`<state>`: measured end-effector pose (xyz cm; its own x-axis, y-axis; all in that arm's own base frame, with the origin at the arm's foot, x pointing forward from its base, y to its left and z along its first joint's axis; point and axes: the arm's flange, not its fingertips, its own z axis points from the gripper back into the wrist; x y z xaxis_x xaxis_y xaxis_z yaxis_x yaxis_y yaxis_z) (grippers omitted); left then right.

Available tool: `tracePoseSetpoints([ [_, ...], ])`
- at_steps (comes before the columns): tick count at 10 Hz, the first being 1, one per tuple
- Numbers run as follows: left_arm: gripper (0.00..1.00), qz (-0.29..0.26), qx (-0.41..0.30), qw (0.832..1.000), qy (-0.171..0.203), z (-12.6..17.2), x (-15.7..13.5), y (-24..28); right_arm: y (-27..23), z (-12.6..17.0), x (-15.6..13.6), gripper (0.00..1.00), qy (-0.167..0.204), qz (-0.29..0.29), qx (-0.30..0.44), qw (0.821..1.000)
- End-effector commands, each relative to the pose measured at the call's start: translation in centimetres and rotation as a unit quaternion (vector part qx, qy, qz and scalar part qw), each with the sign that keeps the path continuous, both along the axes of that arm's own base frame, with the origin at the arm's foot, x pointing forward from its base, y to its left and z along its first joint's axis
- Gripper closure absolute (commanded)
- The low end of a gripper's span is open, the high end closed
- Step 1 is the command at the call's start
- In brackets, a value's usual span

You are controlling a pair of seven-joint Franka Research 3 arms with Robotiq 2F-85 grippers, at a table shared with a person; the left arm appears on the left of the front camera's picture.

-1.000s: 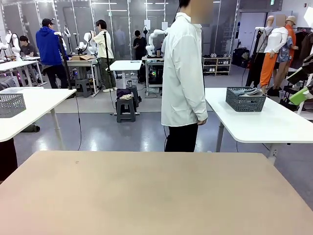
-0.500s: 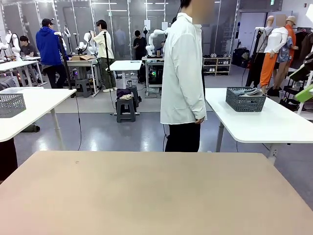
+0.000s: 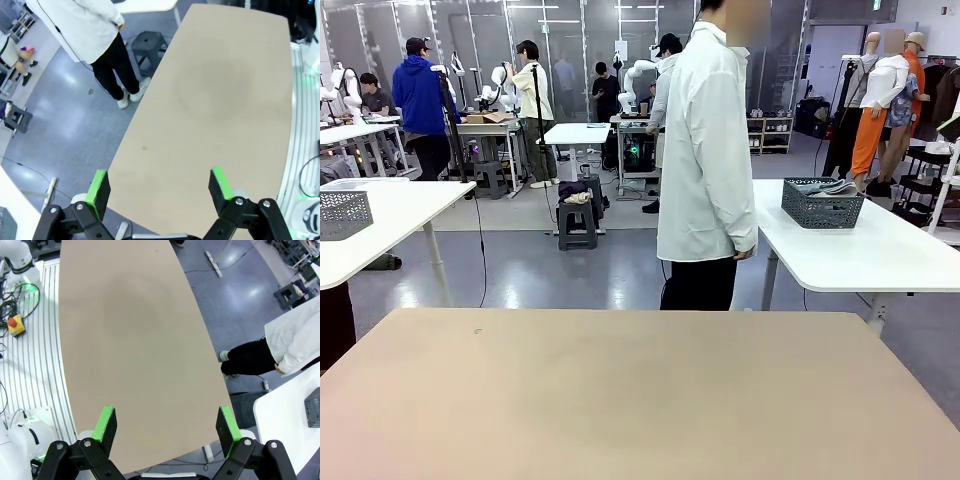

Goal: Fold the towels and place them in the basket.
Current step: When a person lays out a Towel with hook on the table, fold it in half twice.

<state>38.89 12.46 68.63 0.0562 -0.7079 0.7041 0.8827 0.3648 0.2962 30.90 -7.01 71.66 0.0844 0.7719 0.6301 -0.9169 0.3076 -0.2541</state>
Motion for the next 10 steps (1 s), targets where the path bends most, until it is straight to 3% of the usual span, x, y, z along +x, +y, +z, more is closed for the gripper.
tracePoseSetpoints([
  [1, 0.00, -0.027, -0.003, 1.000, 0.002, 0.57, 0.31, 0.78, -0.81, -0.06, 0.10, 0.00, 0.003, 0.020, 0.007, 1.000],
  [10, 0.00, -0.017, -0.002, 1.000, 0.008, 0.12, 0.30, 0.92, -0.61, -0.40, 0.06, 0.00, 0.007, 0.018, 0.006, 1.000],
])
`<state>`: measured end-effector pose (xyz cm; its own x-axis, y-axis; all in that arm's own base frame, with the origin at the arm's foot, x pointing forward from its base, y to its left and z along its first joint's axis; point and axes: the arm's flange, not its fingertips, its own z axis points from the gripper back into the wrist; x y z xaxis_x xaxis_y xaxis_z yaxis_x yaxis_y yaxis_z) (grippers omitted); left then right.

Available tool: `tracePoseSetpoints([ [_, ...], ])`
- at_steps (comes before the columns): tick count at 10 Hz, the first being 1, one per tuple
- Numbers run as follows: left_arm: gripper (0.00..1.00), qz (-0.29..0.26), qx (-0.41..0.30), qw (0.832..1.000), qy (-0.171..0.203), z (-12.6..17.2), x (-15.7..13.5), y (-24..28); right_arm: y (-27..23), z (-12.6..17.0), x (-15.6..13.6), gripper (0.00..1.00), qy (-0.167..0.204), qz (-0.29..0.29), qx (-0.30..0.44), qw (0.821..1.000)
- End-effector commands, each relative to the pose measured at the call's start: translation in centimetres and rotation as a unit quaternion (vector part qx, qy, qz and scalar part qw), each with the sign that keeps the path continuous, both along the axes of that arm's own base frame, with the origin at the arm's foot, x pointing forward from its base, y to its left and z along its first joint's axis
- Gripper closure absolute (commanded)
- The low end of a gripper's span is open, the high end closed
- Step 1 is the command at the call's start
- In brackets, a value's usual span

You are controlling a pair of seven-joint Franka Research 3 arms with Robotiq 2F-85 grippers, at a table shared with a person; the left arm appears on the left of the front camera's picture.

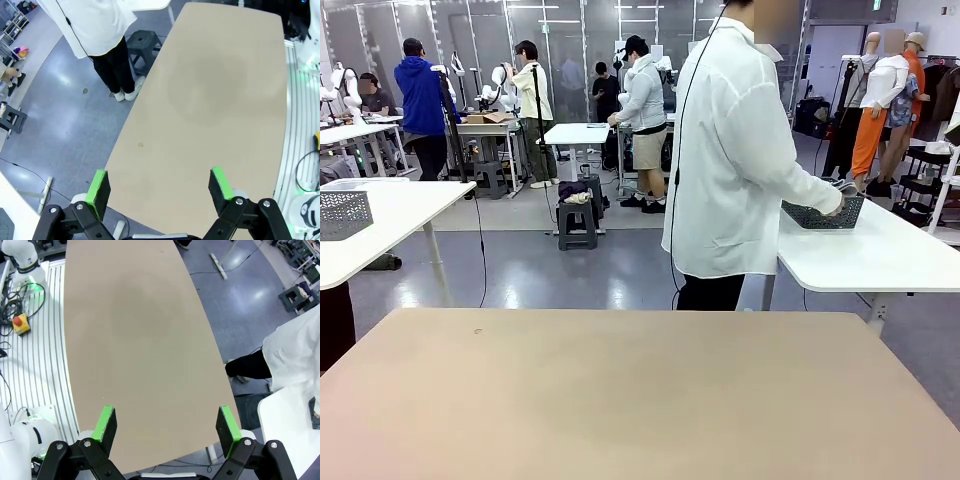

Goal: Fold the towels and place them in the basket.
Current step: When a person lays out a Towel with hook on the table, fold it in half twice.

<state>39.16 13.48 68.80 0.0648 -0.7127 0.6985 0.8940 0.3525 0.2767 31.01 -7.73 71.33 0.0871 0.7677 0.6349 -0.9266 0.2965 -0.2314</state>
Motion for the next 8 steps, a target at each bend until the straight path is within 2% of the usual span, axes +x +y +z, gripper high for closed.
tracePoseSetpoints([
  [1, 0.00, -0.011, -0.005, 1.000, -0.004, -0.06, 0.03, -0.10, 0.11, -0.07, -0.05, 0.00, -0.004, 0.010, 0.002, 1.000],
  [8, 0.00, -0.011, -0.005, 1.000, -0.004, -0.06, 0.03, -0.10, 0.11, -0.07, -0.05, 0.00, -0.004, 0.010, 0.002, 1.000],
])
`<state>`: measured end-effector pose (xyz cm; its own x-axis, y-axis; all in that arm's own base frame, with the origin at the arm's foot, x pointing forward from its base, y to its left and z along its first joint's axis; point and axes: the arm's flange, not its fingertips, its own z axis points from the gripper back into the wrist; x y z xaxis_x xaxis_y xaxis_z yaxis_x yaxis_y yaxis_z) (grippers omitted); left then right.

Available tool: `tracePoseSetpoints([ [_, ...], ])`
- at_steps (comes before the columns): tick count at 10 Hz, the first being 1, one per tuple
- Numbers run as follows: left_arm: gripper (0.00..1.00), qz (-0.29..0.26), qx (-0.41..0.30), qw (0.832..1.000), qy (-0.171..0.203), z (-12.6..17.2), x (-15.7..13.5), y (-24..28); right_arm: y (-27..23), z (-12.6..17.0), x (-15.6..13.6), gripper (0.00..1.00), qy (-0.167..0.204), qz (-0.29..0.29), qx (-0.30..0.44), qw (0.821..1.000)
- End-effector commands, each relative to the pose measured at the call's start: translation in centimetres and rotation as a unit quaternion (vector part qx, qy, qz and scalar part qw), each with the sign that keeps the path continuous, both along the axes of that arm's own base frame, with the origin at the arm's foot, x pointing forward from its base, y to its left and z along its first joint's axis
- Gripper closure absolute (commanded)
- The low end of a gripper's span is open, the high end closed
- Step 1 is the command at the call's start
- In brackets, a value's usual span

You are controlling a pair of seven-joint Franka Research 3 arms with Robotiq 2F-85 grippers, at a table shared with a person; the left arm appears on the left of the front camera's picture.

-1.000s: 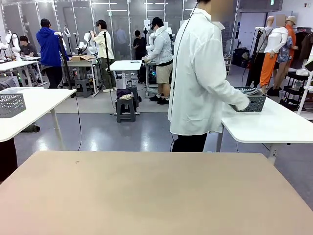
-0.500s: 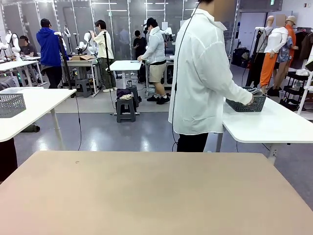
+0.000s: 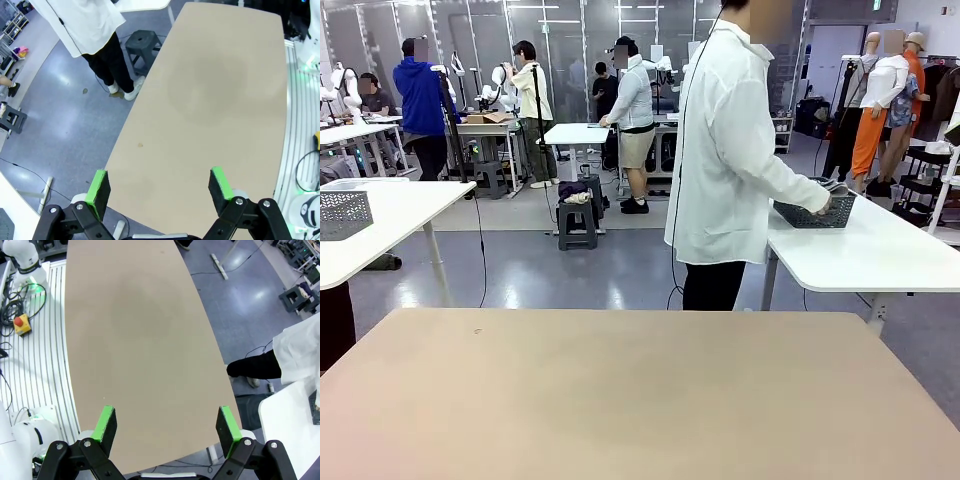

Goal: Fold the towels and place them in the basket.
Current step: When a person lays out a Towel with hook on the table, fold it in half twice.

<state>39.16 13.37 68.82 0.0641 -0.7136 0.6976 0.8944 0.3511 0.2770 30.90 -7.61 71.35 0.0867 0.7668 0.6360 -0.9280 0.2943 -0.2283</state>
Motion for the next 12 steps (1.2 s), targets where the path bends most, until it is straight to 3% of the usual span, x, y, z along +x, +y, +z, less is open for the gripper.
tracePoseSetpoints([
  [1, 0.00, -0.010, -0.006, 1.000, -0.004, -0.08, 0.03, 0.01, -0.01, -0.09, 0.05, 0.00, -0.005, 0.009, 0.001, 1.000],
  [12, 0.00, -0.010, -0.006, 1.000, -0.004, -0.08, 0.03, 0.01, -0.01, -0.09, 0.05, 0.00, -0.005, 0.009, 0.001, 1.000],
])
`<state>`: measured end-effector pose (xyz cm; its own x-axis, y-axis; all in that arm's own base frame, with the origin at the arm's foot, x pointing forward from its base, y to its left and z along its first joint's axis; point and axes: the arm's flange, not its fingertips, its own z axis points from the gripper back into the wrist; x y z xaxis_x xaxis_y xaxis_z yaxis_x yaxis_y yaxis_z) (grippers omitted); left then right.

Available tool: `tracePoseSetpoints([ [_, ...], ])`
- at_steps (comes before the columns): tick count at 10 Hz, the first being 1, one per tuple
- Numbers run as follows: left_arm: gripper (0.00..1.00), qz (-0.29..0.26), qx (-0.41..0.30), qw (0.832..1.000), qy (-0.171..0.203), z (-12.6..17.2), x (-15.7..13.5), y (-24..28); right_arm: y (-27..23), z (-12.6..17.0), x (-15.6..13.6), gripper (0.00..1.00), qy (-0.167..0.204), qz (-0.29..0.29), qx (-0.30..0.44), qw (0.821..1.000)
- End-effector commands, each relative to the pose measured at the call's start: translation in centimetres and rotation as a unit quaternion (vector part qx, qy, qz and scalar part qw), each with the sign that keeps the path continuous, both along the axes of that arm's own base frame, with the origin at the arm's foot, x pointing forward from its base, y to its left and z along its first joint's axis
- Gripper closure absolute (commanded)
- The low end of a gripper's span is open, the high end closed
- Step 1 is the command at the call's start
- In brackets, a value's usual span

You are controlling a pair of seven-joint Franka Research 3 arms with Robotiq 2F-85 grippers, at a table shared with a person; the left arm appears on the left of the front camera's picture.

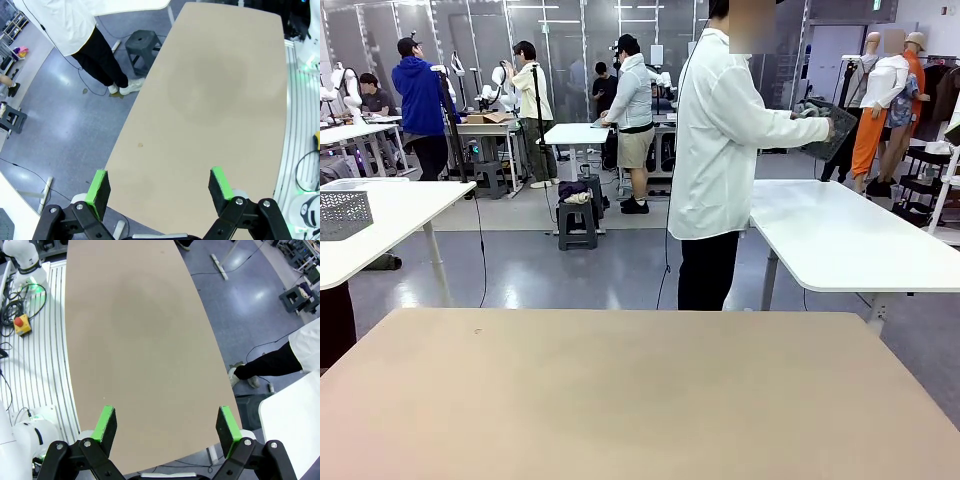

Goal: Fold the towels and place them in the basket.
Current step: When a person lays out a Towel with hook on the table, fold it in half twice.

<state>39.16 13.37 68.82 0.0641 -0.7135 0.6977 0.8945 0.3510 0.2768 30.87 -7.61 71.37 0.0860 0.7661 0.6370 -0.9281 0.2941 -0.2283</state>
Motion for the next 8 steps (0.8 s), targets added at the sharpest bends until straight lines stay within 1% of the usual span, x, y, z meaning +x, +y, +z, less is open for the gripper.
tracePoseSetpoints([
  [1, 0.00, -0.010, -0.006, 1.000, -0.004, -0.08, 0.03, 0.01, -0.01, -0.10, 0.09, 0.00, -0.005, 0.009, 0.001, 1.000],
  [8, 0.00, -0.010, -0.006, 1.000, -0.004, -0.08, 0.03, 0.01, -0.01, -0.10, 0.09, 0.00, -0.005, 0.009, 0.001, 1.000],
])
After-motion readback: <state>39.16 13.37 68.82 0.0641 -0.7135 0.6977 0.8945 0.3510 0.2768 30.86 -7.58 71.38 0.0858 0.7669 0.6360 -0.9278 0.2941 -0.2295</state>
